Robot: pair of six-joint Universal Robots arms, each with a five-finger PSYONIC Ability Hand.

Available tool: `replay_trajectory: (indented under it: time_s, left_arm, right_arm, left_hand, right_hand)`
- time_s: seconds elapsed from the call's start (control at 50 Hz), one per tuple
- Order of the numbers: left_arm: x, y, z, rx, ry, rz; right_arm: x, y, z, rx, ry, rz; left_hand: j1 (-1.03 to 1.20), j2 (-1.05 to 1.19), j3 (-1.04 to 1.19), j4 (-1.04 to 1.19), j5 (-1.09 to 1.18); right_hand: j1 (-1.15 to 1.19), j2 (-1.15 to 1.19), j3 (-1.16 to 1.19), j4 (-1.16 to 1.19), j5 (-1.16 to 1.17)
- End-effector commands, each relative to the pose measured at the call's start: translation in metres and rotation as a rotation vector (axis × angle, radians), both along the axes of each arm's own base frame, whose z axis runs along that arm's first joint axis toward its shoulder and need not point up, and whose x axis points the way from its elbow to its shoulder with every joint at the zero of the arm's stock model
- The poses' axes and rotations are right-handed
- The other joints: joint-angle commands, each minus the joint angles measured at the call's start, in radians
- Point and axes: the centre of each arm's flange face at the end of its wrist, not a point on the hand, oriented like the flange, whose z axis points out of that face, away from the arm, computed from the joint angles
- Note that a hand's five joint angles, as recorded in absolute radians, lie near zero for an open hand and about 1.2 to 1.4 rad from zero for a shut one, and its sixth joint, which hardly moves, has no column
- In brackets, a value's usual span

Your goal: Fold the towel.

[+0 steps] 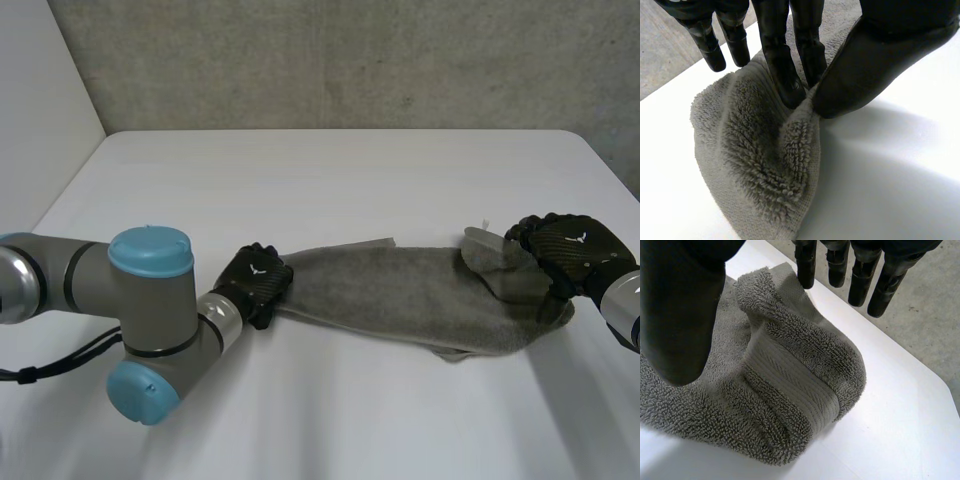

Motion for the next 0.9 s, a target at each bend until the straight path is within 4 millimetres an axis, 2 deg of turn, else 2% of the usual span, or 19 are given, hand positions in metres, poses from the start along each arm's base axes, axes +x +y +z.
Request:
replay_trajectory:
  time_s: [0.02, 0.14, 0.2, 0.24, 0.26, 0.34, 0.38, 0.4, 0.42, 0.44, 0.48, 0.52, 0.62, 0.66, 0.72, 0.76, 0.78, 0.82, 0.9]
  left_arm:
    - [0.0, -0.001, -0.003, 0.003, -0.004, 0.01]
    - [0.002, 0.001, 0.006, 0.02, 0.004, 0.017]
    - [0.005, 0.001, 0.026, 0.012, 0.046, 0.038]
    - [0.007, 0.002, 0.05, 0.001, 0.107, 0.059]
    - [0.007, 0.002, 0.05, 0.001, 0.107, 0.059]
    - [0.014, 0.0, 0.081, -0.02, 0.196, 0.092]
    - [0.019, -0.003, 0.092, -0.033, 0.221, 0.111]
    - [0.023, -0.005, 0.1, -0.044, 0.239, 0.126]
    - [0.028, -0.009, 0.106, -0.055, 0.25, 0.143]
    - [0.029, -0.009, 0.106, -0.055, 0.25, 0.144]
    - [0.032, -0.012, 0.109, -0.061, 0.253, 0.154]
    - [0.036, -0.014, 0.112, -0.06, 0.256, 0.166]
    - [0.04, -0.011, 0.105, -0.022, 0.245, 0.175]
    - [0.041, -0.011, 0.104, -0.015, 0.242, 0.178]
    - [0.041, -0.011, 0.102, -0.011, 0.239, 0.178]
    - [0.041, -0.011, 0.102, -0.011, 0.239, 0.178]
    - [0.041, -0.011, 0.103, -0.013, 0.24, 0.178]
    - [0.041, -0.01, 0.103, -0.012, 0.241, 0.177]
    - [0.04, -0.01, 0.103, -0.014, 0.243, 0.175]
  right_arm:
    - [0.0, 0.0, 0.001, -0.001, 0.0, 0.0]
    - [-0.001, -0.001, 0.005, -0.009, -0.003, -0.002]
    - [-0.002, -0.002, 0.013, -0.03, -0.001, -0.013]
    - [-0.003, -0.002, 0.019, -0.048, 0.0, -0.015]
    - [-0.004, -0.003, 0.025, -0.06, 0.001, -0.02]
    - [-0.005, -0.009, 0.039, -0.081, 0.001, -0.018]
    - [-0.02, -0.038, 0.046, -0.1, 0.006, -0.076]
    - [-0.02, -0.039, 0.046, -0.1, 0.007, -0.076]
    - [-0.036, -0.059, 0.043, -0.093, 0.008, -0.125]
    - [-0.036, -0.059, 0.042, -0.093, 0.008, -0.126]
    - [-0.058, -0.08, 0.04, -0.091, 0.02, -0.213]
    - [-0.06, -0.081, 0.038, -0.082, 0.033, -0.238]
    - [-0.056, -0.066, 0.023, -0.012, -0.002, -0.238]
    - [-0.045, -0.045, 0.021, 0.025, -0.049, -0.158]
    - [-0.037, -0.033, 0.023, 0.038, -0.073, -0.1]
    - [-0.022, -0.009, 0.018, 0.084, -0.12, 0.003]
    - [-0.022, -0.009, 0.018, 0.084, -0.12, 0.004]
    - [-0.005, 0.015, 0.014, 0.134, -0.149, 0.093]
    - [0.01, 0.033, 0.007, 0.175, -0.151, 0.151]
  left_hand:
    - [0.116, 0.089, -0.051, -0.059, 0.092]
    - [0.116, 0.089, -0.051, -0.059, 0.092]
    - [0.116, 0.089, -0.051, -0.059, 0.092]
    - [0.116, 0.089, -0.051, -0.059, 0.092]
    - [0.116, 0.089, -0.051, -0.059, 0.092]
    - [0.116, 0.089, -0.051, -0.059, 0.092]
    - [0.116, 0.089, -0.051, -0.059, 0.092]
    - [0.116, 0.089, -0.051, -0.059, 0.092]
    - [0.116, 0.089, -0.051, -0.059, 0.092]
    - [0.116, 0.089, -0.051, -0.059, 0.092]
    - [0.116, 0.089, -0.051, -0.059, 0.092]
    - [0.116, 0.089, -0.051, -0.059, 0.092]
    - [0.116, 0.089, -0.051, -0.059, 0.092]
    - [0.116, 0.089, -0.051, -0.059, 0.092]
    - [0.116, 0.089, -0.051, -0.059, 0.092]
    - [0.116, 0.089, -0.051, -0.059, 0.092]
    - [0.116, 0.089, -0.051, -0.059, 0.092]
    - [0.116, 0.089, -0.051, -0.059, 0.092]
    - [0.116, 0.089, -0.051, -0.059, 0.092]
  right_hand:
    - [-0.065, -0.076, -0.043, -0.076, -0.061]
    - [-0.065, -0.076, -0.043, -0.076, -0.061]
    - [-0.065, -0.076, -0.043, -0.076, -0.061]
    - [-0.065, -0.076, -0.043, -0.076, -0.061]
    - [-0.065, -0.076, -0.043, -0.076, -0.061]
    - [-0.065, -0.076, -0.043, -0.076, -0.061]
    - [-0.065, -0.076, -0.043, -0.076, -0.061]
    - [-0.065, -0.076, -0.043, -0.076, -0.061]
    - [-0.065, -0.076, -0.043, -0.076, -0.061]
    - [-0.065, -0.076, -0.043, -0.076, -0.061]
    - [-0.065, -0.076, -0.043, -0.076, -0.061]
    - [-0.065, -0.076, -0.043, -0.076, -0.061]
    - [-0.065, -0.076, -0.043, -0.076, -0.061]
    - [-0.065, -0.076, -0.043, -0.076, -0.061]
    - [-0.065, -0.076, -0.043, -0.076, -0.061]
    - [-0.065, -0.076, -0.043, -0.076, -0.061]
    - [-0.065, -0.076, -0.043, -0.076, -0.061]
    - [-0.065, -0.076, -0.043, -0.076, -0.061]
    - [-0.065, -0.076, -0.043, -0.076, -0.061]
